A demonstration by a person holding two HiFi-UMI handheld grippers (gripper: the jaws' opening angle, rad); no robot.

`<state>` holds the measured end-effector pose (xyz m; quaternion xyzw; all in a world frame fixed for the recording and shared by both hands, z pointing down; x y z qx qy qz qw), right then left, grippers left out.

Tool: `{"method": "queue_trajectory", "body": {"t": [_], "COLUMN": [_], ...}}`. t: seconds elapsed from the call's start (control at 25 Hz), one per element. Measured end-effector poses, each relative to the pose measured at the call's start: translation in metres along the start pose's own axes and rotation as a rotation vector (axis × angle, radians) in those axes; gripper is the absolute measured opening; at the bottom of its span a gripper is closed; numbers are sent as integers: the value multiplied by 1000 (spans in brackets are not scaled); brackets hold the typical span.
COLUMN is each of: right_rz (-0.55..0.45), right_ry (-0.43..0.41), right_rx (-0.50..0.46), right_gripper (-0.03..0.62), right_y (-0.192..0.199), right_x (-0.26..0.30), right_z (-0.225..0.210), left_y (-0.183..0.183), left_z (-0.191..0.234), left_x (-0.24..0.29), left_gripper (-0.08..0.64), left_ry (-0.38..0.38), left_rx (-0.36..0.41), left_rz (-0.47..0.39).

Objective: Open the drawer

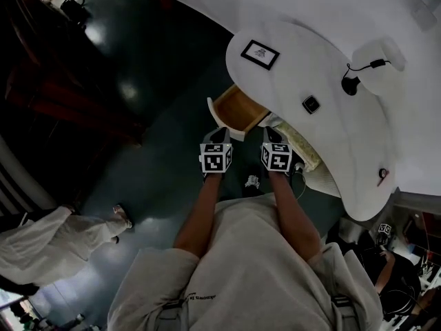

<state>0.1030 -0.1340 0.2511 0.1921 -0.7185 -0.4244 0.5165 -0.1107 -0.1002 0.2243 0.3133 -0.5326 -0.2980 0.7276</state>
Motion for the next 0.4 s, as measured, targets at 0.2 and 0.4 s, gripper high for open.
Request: {"method": "queue_trajectory", "body": {"t": [0.2,0.4], "right_rz": [1,-1], "right_ry": [-16,-21], "right_rx": [-16,-18], "right_gripper": [14,14], "right_y": [-1,-3], "right_x": [3,6], "right_z": [2,-2], "left_y": [0,0], "left_z": [3,2], "left_x": [0,2], "left_gripper": [11,11], "left_ry": [-7,-12], "left_rx": [-12,-17], "left_rz": [-8,-7]}}
Point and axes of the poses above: the fingertips, and each gripper's own axes: x forward along the fingers, z to its left, y out of its underside, the point moved 10 cm from there along -x, backward along the fingers, and after that the axes turned 4 degrees about -x, right-handed, at the moved point
